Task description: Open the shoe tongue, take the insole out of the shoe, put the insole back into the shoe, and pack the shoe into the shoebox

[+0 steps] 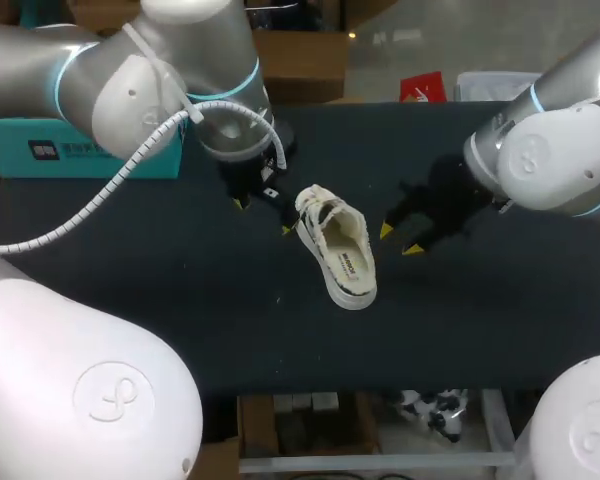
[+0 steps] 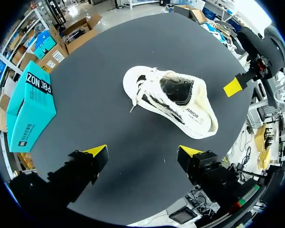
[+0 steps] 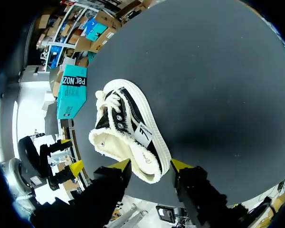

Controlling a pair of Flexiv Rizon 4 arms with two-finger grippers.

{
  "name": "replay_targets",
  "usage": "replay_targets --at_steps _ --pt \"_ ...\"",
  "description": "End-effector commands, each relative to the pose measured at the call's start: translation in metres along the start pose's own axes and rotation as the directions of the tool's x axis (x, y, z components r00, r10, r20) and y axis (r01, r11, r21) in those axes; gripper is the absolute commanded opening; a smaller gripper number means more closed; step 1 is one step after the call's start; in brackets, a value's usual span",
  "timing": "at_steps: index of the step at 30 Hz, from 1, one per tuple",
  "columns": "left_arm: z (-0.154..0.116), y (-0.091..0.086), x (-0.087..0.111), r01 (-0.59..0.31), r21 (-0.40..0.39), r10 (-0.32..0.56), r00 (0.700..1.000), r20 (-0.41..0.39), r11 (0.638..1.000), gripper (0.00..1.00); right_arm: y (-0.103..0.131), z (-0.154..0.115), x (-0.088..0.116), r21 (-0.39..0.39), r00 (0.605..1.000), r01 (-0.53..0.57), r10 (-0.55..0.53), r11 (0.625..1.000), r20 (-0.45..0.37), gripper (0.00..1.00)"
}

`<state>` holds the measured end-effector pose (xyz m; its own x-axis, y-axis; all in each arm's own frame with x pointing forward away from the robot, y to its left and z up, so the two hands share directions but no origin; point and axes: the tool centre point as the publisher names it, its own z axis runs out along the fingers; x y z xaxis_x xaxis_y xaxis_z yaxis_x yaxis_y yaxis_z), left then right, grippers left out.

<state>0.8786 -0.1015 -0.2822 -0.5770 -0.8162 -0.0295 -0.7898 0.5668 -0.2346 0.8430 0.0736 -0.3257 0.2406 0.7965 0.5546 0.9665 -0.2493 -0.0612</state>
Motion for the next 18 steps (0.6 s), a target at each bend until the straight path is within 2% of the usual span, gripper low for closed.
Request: replay_targets --at_steps 1,2,3,5,6,7,10,18 --pt "0.005 -0.004 0.005 0.035 -0.055 -0.032 0.998 0.050 0.998 1.00 0.004 -0.001 -0.002 0.019 1.000 0.000 -0.001 1.000 0.020 1.00" --pt "0.007 -0.004 0.006 0.059 -0.075 -0.054 0.997 0.062 0.995 1.00 0.008 -0.002 -0.007 -0.002 0.999 0.041 -0.040 0.999 0.014 1.00" --pt "0.008 -0.004 0.006 0.080 -0.086 -0.077 0.996 0.041 0.993 1.00 0.012 -0.005 -0.007 0.010 0.997 0.070 -0.070 0.998 0.029 1.00" --pt "0.011 -0.003 0.006 0.132 -0.104 -0.129 0.991 0.039 0.986 1.00 0.016 -0.010 -0.005 -0.014 0.993 0.091 -0.090 0.996 0.081 1.00" --pt "0.013 -0.002 0.006 0.175 -0.128 -0.176 0.984 0.002 0.976 1.00 0.018 -0.013 -0.003 -0.010 0.985 0.138 -0.136 0.990 0.111 1.00" --pt "0.015 -0.002 0.006 0.192 -0.135 -0.193 0.981 0.003 0.972 1.00 0.018 -0.014 -0.002 -0.014 0.982 0.146 -0.143 0.989 0.126 1.00" --pt "0.015 -0.002 0.006 0.192 -0.135 -0.193 0.981 0.003 0.972 1.00 0.021 -0.024 -0.004 0.007 0.945 0.293 -0.291 0.956 0.147 1.00" --pt "0.015 -0.001 0.010 0.209 -0.135 -0.210 0.978 0.010 0.969 1.00 0.021 -0.024 -0.004 0.007 0.945 0.293 -0.291 0.956 0.147 1.00"
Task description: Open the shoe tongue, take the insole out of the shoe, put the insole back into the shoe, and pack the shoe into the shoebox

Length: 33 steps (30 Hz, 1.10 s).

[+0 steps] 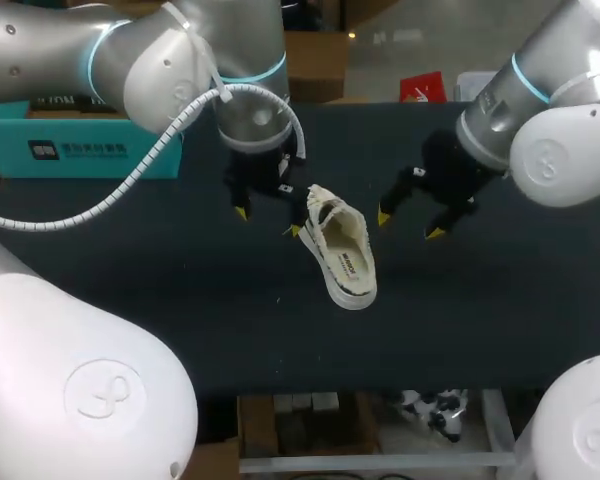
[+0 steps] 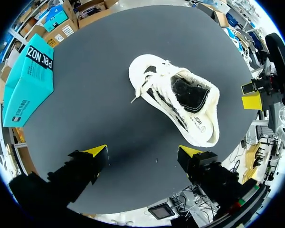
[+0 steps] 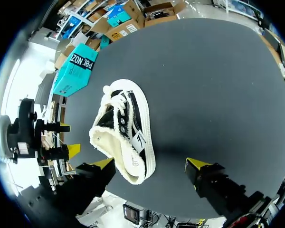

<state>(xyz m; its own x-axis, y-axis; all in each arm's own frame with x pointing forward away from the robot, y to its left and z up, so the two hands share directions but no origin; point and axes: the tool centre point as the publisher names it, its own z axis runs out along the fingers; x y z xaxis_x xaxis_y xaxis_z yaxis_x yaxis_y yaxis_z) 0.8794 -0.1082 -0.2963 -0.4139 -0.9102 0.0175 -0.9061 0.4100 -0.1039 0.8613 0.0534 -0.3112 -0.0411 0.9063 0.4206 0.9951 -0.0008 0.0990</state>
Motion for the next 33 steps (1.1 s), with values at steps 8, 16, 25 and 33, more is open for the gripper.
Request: replay_targets --at_steps 8,16,25,33 --pt "0.005 0.015 0.039 0.216 0.043 -0.218 0.975 0.041 0.975 1.00 0.005 -0.016 -0.018 0.056 0.957 0.283 -0.286 0.958 0.052 1.00" --pt "0.014 0.018 0.066 0.330 0.113 -0.339 0.938 0.071 0.937 1.00 0.013 -0.026 -0.041 0.131 0.887 0.449 -0.459 0.884 0.055 1.00" --pt "0.036 -0.002 0.068 0.447 0.114 -0.454 0.890 0.041 0.887 1.00 0.014 -0.038 -0.061 0.186 0.773 0.616 -0.633 0.765 0.043 1.00" --pt "0.052 -0.010 0.065 0.504 0.106 -0.506 0.862 -0.007 0.857 1.00 0.014 -0.042 -0.074 0.204 0.676 0.715 -0.735 0.669 0.039 1.00"
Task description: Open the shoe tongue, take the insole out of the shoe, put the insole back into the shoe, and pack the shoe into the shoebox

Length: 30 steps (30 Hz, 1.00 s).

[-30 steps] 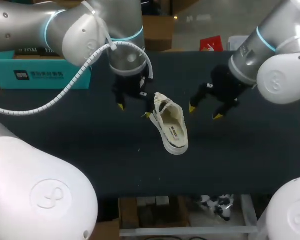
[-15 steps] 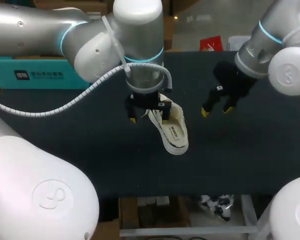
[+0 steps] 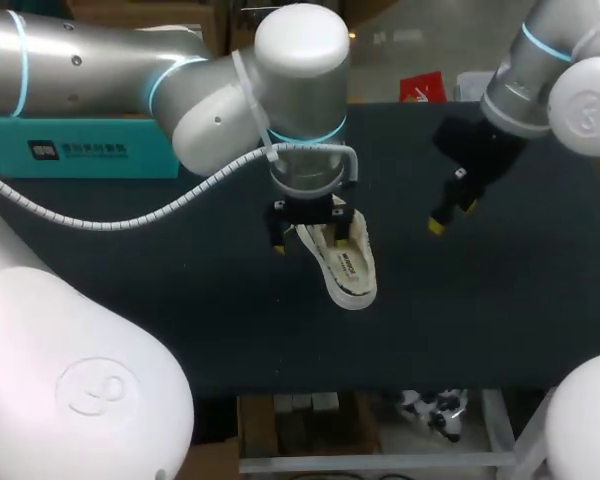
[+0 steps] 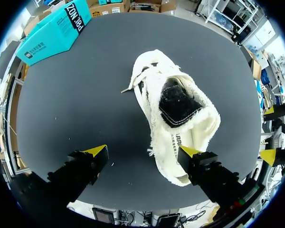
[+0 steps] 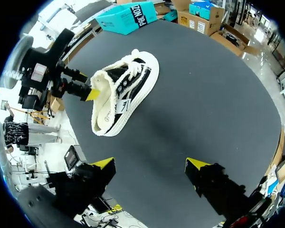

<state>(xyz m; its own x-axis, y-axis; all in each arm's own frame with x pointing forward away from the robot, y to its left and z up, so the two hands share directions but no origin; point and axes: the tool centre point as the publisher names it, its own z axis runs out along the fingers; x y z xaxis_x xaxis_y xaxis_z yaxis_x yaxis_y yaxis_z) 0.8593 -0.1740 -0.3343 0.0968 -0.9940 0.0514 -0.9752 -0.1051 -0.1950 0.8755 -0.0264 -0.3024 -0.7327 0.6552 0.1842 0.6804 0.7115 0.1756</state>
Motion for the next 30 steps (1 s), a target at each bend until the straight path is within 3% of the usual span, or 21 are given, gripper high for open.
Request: replay_targets --at_steps 1,7,9,10,12,13,23,30 --pt "0.014 -0.006 0.000 0.021 -0.002 -0.021 1.000 -0.022 1.000 1.00 -0.005 0.000 -0.004 0.001 0.999 0.054 -0.054 0.999 0.004 1.00" --pt "0.017 -0.011 0.001 0.077 0.013 -0.076 0.996 -0.035 0.997 0.99 -0.018 -0.002 -0.013 -0.008 0.983 0.184 -0.184 0.983 0.029 1.00" --pt "0.017 -0.012 0.001 0.084 0.008 -0.083 0.996 -0.043 0.996 0.76 -0.021 -0.003 -0.014 -0.001 0.972 0.232 -0.232 0.973 0.039 1.00" --pt "0.018 -0.013 0.001 0.093 0.011 -0.093 0.995 -0.044 0.996 0.60 -0.021 -0.003 -0.014 0.007 0.967 0.253 -0.253 0.967 0.043 1.00" --pt "0.018 -0.014 0.002 0.103 0.011 -0.103 0.994 -0.045 0.995 0.25 -0.023 -0.002 -0.016 0.032 0.951 0.305 -0.306 0.952 0.043 1.00" --pt "0.019 -0.014 0.002 0.111 0.013 -0.110 0.993 -0.047 0.994 0.00 -0.023 -0.002 -0.016 0.032 0.951 0.305 -0.306 0.952 0.043 1.00" --pt "0.021 -0.029 0.000 0.169 0.006 -0.169 0.984 -0.063 0.986 0.00 -0.023 -0.002 -0.016 0.032 0.951 0.305 -0.306 0.952 0.043 1.00" --pt "0.024 -0.036 0.004 0.163 -0.001 -0.163 0.984 -0.076 0.987 0.00 -0.023 -0.002 -0.016 0.032 0.951 0.305 -0.306 0.952 0.043 1.00"
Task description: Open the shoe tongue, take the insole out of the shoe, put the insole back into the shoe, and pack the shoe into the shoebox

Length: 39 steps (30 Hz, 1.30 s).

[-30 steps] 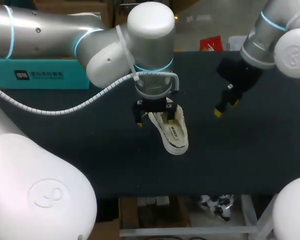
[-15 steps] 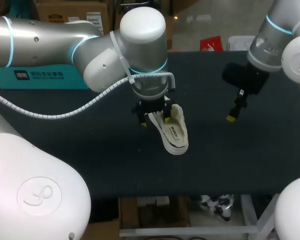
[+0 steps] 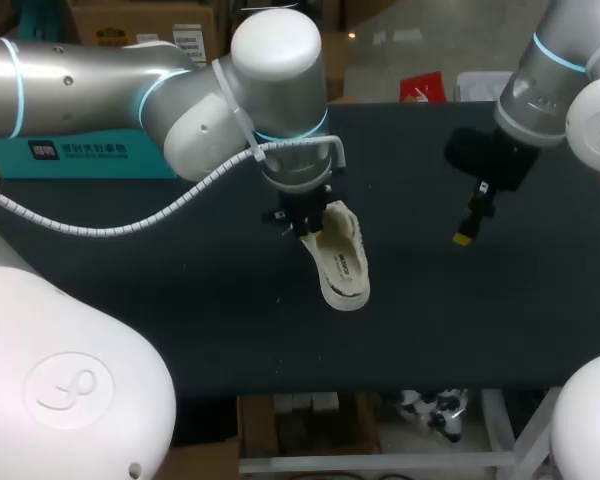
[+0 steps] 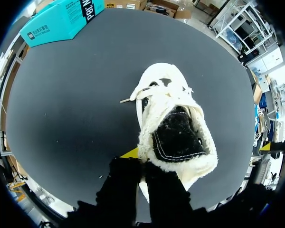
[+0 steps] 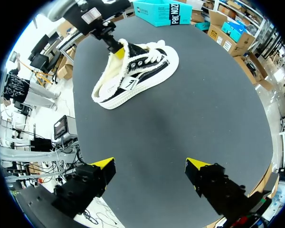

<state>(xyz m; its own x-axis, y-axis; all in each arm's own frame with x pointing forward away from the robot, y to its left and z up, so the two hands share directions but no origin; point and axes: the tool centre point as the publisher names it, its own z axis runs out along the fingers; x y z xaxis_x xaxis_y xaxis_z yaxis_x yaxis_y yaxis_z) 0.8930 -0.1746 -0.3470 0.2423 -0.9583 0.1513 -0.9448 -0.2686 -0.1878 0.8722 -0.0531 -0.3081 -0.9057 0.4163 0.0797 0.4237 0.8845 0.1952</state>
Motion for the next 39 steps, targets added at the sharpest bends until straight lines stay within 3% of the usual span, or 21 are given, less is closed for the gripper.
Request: replay_targets --at_steps 1,4,10,12,13,15,16,17,19,20,24,26,28,29,32,36,39 --pt "0.004 -0.007 0.001 -0.004 -0.004 0.004 1.000 -0.011 1.000 0.00 0.000 -0.001 0.000 0.003 1.000 0.000 0.000 1.000 0.000 1.00" --pt "-0.001 -0.013 0.001 -0.052 0.008 0.052 0.998 -0.024 0.999 0.00 0.000 -0.001 0.000 0.003 1.000 0.000 0.000 1.000 0.000 1.00" --pt "-0.028 -0.025 0.002 -0.291 0.068 0.293 0.956 -0.022 0.954 0.00 0.000 -0.001 0.000 0.003 1.000 0.000 0.000 1.000 0.000 1.00" --pt "-0.039 -0.029 -0.002 -0.383 0.094 0.388 0.921 -0.036 0.919 0.00 0.000 -0.003 0.000 0.003 1.000 0.025 -0.025 1.000 0.013 1.00" --pt "-0.044 -0.032 -0.004 -0.393 0.105 0.397 0.918 -0.021 0.914 0.00 0.000 -0.004 -0.001 0.018 0.999 0.046 -0.046 0.999 0.029 1.00" --pt "-0.055 -0.034 -0.008 -0.490 0.128 0.497 0.867 -0.029 0.862 0.00 0.001 -0.007 -0.001 0.050 0.990 0.125 -0.128 0.991 0.065 1.00" --pt "-0.059 -0.037 -0.010 -0.493 0.130 0.498 0.867 -0.006 0.860 0.00 0.002 -0.008 -0.002 0.068 0.987 0.135 -0.140 0.988 0.073 1.00" --pt "-0.064 -0.039 -0.012 -0.540 0.128 0.544 0.839 0.011 0.832 0.00 0.002 -0.009 -0.003 0.080 0.981 0.165 -0.172 0.983 0.088 1.00" --pt "-0.074 -0.044 -0.015 -0.556 0.142 0.556 0.830 0.039 0.819 0.00 0.002 -0.011 -0.004 0.102 0.973 0.196 -0.206 0.975 0.105 1.00" --pt "-0.080 -0.046 -0.017 -0.595 0.148 0.596 0.802 0.042 0.790 0.00 0.003 -0.012 -0.005 0.119 0.966 0.217 -0.231 0.969 0.117 1.00" --pt "-0.100 -0.058 -0.023 -0.645 0.161 0.640 0.763 0.090 0.747 0.00 0.005 -0.015 -0.009 0.168 0.949 0.264 -0.286 0.950 0.130 1.00" --pt "-0.108 -0.065 -0.026 -0.689 0.178 0.685 0.722 0.095 0.702 0.00 0.007 -0.016 -0.013 0.189 0.933 0.309 -0.336 0.932 0.132 1.00" --pt "-0.116 -0.074 -0.029 -0.739 0.189 0.732 0.671 0.117 0.647 0.00 0.009 -0.016 -0.015 0.192 0.891 0.403 -0.432 0.895 0.142 1.00" --pt "-0.119 -0.080 -0.031 -0.749 0.197 0.741 0.659 0.128 0.632 0.00 0.009 -0.016 -0.015 0.192 0.891 0.403 -0.432 0.895 0.142 1.00" --pt "-0.131 -0.101 -0.037 -0.808 0.211 0.795 0.584 0.164 0.550 0.00 0.009 -0.016 -0.015 0.192 0.891 0.403 -0.432 0.895 0.142 1.00" --pt "-0.150 -0.135 -0.055 -0.879 0.247 0.869 0.457 0.189 0.409 0.00 0.009 -0.016 -0.015 0.192 0.891 0.403 -0.432 0.895 0.142 1.00" --pt "-0.163 -0.164 -0.072 -0.915 0.259 0.893 0.372 0.251 0.308 0.00 0.009 -0.016 -0.015 0.192 0.891 0.403 -0.432 0.895 0.142 1.00"
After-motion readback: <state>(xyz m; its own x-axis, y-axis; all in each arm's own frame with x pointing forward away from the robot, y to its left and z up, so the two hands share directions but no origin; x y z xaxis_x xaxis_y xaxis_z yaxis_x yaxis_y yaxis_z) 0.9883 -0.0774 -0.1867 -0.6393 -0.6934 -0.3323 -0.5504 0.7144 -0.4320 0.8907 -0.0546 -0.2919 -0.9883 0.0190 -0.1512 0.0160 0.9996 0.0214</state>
